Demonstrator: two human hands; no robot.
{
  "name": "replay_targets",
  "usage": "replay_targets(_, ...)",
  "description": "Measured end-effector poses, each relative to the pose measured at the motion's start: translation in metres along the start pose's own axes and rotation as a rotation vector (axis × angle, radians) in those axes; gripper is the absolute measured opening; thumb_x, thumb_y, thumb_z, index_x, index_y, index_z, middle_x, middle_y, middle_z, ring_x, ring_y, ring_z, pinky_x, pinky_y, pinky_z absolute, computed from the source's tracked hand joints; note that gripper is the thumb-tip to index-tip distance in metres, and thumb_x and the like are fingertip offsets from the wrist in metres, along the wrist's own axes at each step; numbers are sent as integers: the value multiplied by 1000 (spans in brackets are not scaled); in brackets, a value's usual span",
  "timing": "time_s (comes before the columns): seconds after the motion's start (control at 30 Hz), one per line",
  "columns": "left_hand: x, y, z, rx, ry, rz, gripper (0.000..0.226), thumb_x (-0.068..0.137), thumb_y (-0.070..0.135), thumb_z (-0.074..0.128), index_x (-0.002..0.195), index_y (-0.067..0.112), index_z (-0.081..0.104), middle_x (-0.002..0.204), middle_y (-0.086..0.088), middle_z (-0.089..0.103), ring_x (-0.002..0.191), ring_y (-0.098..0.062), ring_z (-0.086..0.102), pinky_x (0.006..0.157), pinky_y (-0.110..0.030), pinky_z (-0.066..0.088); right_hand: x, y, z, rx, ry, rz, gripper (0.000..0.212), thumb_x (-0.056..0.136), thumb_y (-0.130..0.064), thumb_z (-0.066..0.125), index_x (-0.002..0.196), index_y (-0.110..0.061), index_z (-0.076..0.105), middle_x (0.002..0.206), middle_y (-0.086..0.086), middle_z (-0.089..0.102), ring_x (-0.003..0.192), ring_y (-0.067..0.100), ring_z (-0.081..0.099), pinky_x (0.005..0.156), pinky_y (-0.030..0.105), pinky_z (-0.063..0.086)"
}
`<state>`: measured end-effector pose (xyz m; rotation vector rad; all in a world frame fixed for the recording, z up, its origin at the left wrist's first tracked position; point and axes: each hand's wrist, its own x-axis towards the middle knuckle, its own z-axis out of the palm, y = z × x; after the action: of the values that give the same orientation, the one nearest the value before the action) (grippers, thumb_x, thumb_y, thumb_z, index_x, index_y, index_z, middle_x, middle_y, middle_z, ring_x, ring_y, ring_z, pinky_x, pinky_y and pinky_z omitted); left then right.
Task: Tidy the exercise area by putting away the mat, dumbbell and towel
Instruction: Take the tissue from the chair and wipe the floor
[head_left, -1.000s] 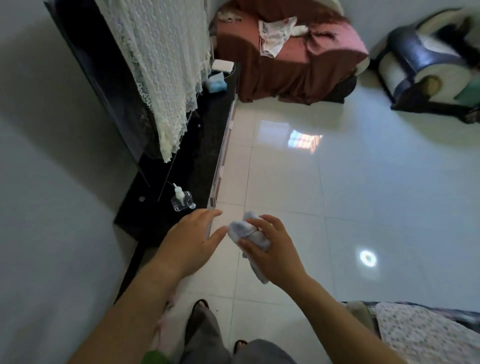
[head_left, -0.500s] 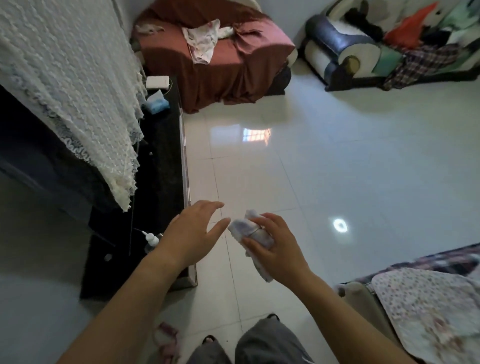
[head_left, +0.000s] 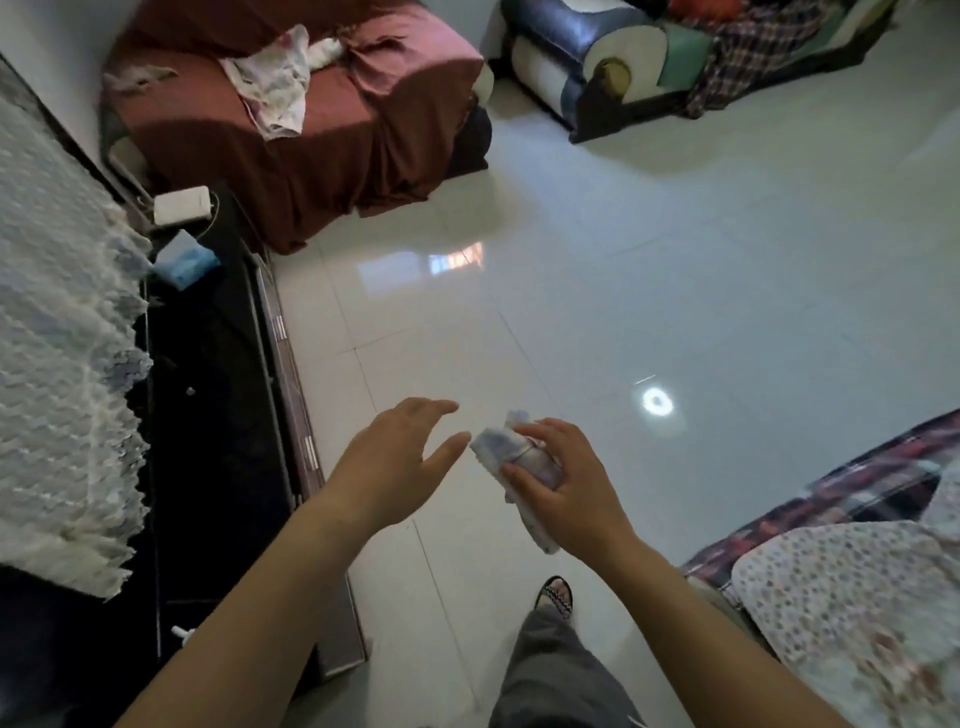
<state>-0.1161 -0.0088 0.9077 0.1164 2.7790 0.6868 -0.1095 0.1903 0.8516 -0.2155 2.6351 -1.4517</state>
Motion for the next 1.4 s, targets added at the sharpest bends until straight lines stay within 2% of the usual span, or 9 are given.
replay_targets(0.23, 130, 50, -6, 20, -59, 9, 52, 92, 53, 35, 139, 30, 36, 145, 7, 39, 131, -14, 38, 108, -39, 35, 113, 44, -66, 22, 13, 44, 27, 83, -36, 66, 107, -37, 52, 115, -9, 54, 102, 0, 49, 80, 4, 36)
replay_targets(0.4, 209, 45, -18, 58, -93, 13, 51, 93, 53, 34, 138, 31, 36, 144, 7, 39, 129, -15, 39, 107, -39, 35, 189, 63, -75, 16, -32, 59, 28, 83, -39, 65, 106, -41, 49, 115, -10, 52, 103, 2, 50, 85, 18, 43)
replay_targets(0.47, 244, 35, -22, 52, -101, 10, 51, 93, 53, 35, 138, 30, 37, 143, 7, 40, 129, -15, 39, 105, -39, 36, 222, 68, -70, 11, -41, 84, 32, 83, -41, 65, 111, -40, 50, 119, -10, 51, 105, 2, 49, 89, 24, 46)
replay_targets(0.57, 309, 19, -26, 46, -122, 16, 50, 93, 52, 36, 138, 30, 38, 142, 7, 41, 128, -15, 40, 105, -39, 36, 280, 81, -63, -16, -1, 163, 50, 85, -43, 63, 130, -36, 44, 129, -9, 46, 106, -1, 45, 86, 17, 41)
replay_targets(0.63, 360, 10, -27, 43, -138, 41, 50, 93, 52, 37, 138, 29, 38, 143, 7, 40, 129, -15, 40, 105, -39, 36, 322, 94, -61, -51, 23, 201, 56, 86, -44, 61, 136, -35, 38, 133, -8, 43, 108, -1, 42, 83, 14, 36)
replay_targets(0.93, 596, -33, 3, 120, -309, 111, 49, 95, 51, 34, 139, 30, 35, 145, 6, 38, 129, -17, 39, 105, -41, 36, 501, 195, -42, -60, 0, 440, 57, 86, -49, 58, 137, -34, 36, 136, -7, 41, 106, -1, 41, 84, 15, 34)
replay_targets(1.13, 712, -85, 112, 178, -320, 74, 48, 95, 51, 33, 139, 31, 35, 144, 7, 38, 129, -18, 39, 105, -41, 35, 587, 336, 4, -43, -66, 547, 61, 86, -52, 55, 139, -35, 32, 141, -9, 35, 118, 6, 44, 85, 18, 34)
replay_targets(1.3, 801, -149, 270, 226, -313, 75, 48, 95, 50, 35, 139, 31, 35, 145, 6, 38, 130, -18, 38, 106, -42, 33, 634, 509, 75, -62, -106, 548, 59, 85, -49, 58, 138, -35, 34, 140, -14, 38, 118, 8, 47, 86, 21, 38)
replay_targets(1.4, 852, -194, 367, 223, -288, 120, 46, 95, 46, 38, 138, 29, 38, 145, 6, 38, 131, -17, 37, 104, -37, 34, 654, 615, 128, -118, -128, 510, 57, 85, -50, 57, 135, -34, 37, 137, -14, 42, 115, 10, 49, 87, 25, 43)
